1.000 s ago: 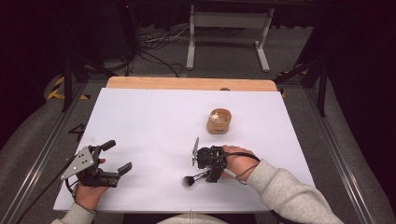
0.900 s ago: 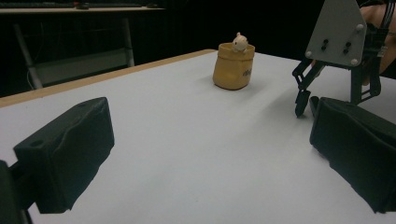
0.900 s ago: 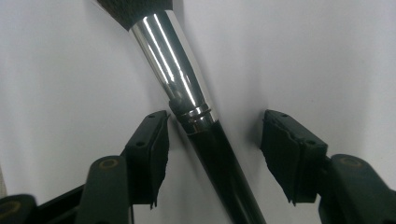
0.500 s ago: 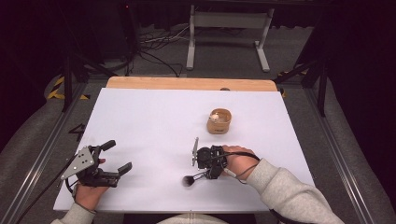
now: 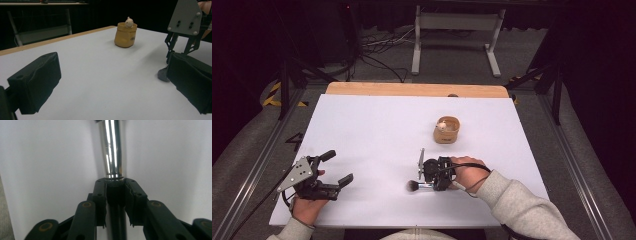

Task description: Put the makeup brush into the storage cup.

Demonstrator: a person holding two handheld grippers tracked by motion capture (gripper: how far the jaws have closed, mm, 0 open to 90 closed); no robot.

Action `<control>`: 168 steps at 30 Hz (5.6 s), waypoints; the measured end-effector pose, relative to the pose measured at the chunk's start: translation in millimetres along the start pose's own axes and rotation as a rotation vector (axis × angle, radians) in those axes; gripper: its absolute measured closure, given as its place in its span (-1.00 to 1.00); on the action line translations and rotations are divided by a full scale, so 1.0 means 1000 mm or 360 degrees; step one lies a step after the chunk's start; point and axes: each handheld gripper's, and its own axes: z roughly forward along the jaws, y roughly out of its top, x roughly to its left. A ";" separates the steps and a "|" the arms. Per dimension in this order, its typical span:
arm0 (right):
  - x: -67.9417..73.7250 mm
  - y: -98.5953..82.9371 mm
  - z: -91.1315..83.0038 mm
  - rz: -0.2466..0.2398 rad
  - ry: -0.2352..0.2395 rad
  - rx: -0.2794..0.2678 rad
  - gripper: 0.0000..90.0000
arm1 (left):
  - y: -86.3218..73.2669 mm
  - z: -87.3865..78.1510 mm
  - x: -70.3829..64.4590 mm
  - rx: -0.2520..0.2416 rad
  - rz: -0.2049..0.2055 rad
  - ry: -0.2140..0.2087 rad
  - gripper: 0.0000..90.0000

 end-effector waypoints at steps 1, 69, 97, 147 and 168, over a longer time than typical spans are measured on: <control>0.000 0.000 0.000 0.0000 0.0000 0.0000 0.65 | 0.000 0.000 0.000 0.0003 0.0002 0.0000 -0.99; -0.015 -0.026 -0.082 0.0248 -0.0291 -0.0784 0.66 | 0.000 0.000 0.000 0.0005 0.0010 0.0001 -0.99; -0.021 -0.060 -0.094 0.0528 -0.0455 -0.1417 0.66 | 0.000 0.000 0.000 0.0006 0.0007 0.0000 -0.99; -0.068 -0.084 -0.088 0.1046 -0.0951 -0.1978 0.66 | 0.000 0.000 0.001 0.0006 0.0004 -0.0007 -0.99; -0.093 -0.091 -0.081 0.1238 -0.1102 -0.1964 0.66 | 0.000 0.000 0.001 0.0006 -0.0009 -0.0007 -0.99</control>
